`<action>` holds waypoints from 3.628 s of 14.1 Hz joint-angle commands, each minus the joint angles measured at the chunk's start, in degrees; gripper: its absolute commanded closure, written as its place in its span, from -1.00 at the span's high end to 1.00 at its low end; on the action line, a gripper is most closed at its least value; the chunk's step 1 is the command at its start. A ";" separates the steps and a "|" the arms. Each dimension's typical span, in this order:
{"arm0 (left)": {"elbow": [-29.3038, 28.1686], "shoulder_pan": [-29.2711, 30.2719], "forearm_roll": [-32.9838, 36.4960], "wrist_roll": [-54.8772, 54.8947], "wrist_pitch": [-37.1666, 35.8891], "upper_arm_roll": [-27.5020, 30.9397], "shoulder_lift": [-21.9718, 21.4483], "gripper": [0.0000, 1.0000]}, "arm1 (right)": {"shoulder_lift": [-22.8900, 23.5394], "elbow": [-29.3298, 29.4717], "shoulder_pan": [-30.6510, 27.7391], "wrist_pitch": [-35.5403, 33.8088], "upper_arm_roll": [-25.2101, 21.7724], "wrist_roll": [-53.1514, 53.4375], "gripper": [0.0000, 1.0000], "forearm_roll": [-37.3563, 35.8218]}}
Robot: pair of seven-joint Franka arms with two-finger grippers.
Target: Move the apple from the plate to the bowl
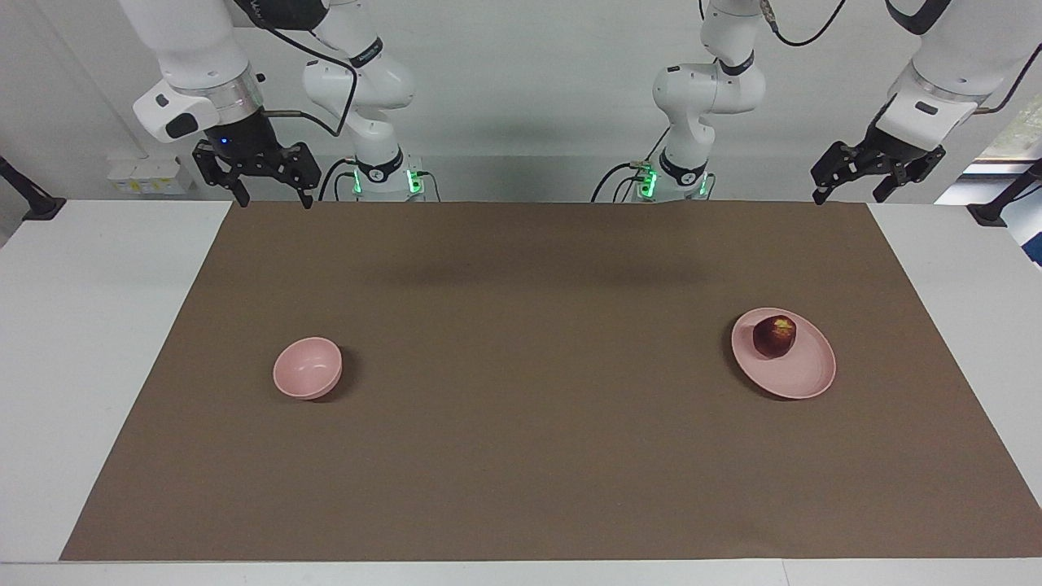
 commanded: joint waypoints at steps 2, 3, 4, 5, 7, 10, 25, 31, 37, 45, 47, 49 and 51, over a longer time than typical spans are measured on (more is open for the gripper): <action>1.63 0.13 0.43 1.06 -0.99 0.07 0.19 1.00 | -0.06 0.38 -0.50 -0.37 0.13 0.34 1.00 0.83; 1.46 0.22 0.26 1.06 -0.90 -0.02 0.11 1.00 | -0.06 0.38 -0.50 -0.37 0.13 0.34 1.00 0.83; 1.11 0.40 0.17 1.23 -0.38 -0.02 0.02 1.00 | -0.06 0.46 -0.50 -0.37 0.13 0.34 1.00 0.83; 0.67 0.49 -0.01 1.06 0.67 0.16 -0.07 1.00 | -0.06 0.38 -0.50 -0.37 0.13 0.34 1.00 0.83; -0.38 0.49 -0.09 0.80 1.47 0.16 -0.77 1.00 | -0.06 0.38 -0.50 -0.37 0.13 0.34 1.00 0.92; -0.30 -0.30 -0.10 0.62 0.86 0.07 -0.77 1.00 | -0.06 0.38 -0.50 -0.37 0.13 0.34 1.00 0.83; -3.36 0.31 -0.89 0.97 -0.90 0.16 -2.71 1.00 | -0.06 0.38 -0.50 -0.37 0.13 0.34 1.00 0.83; -6.89 0.66 -0.89 0.35 5.87 0.16 -1.22 1.00 | -0.06 0.38 -0.50 -0.37 0.13 0.34 1.00 0.83; -7.06 0.57 -0.89 0.53 8.94 0.16 2.91 1.00 | -0.06 0.38 -0.50 -0.37 0.04 0.34 1.00 0.83; -20.14 1.98 -0.89 1.41 25.09 0.16 3.53 1.00 | -0.06 0.38 -0.50 -0.37 0.13 0.34 1.00 0.83; -22.70 1.98 -0.89 1.32 28.09 0.16 3.97 1.00 | -0.06 0.38 -0.50 -0.37 0.13 0.34 1.00 0.83; -25.16 1.81 -0.89 1.06 31.52 0.16 5.28 1.00 | -0.06 0.46 -0.50 -0.37 0.04 0.34 1.00 0.83; -26.31 1.80 -0.89 0.97 34.16 0.16 7.04 1.00 | -0.06 0.38 -0.50 -0.37 0.13 0.34 1.00 0.92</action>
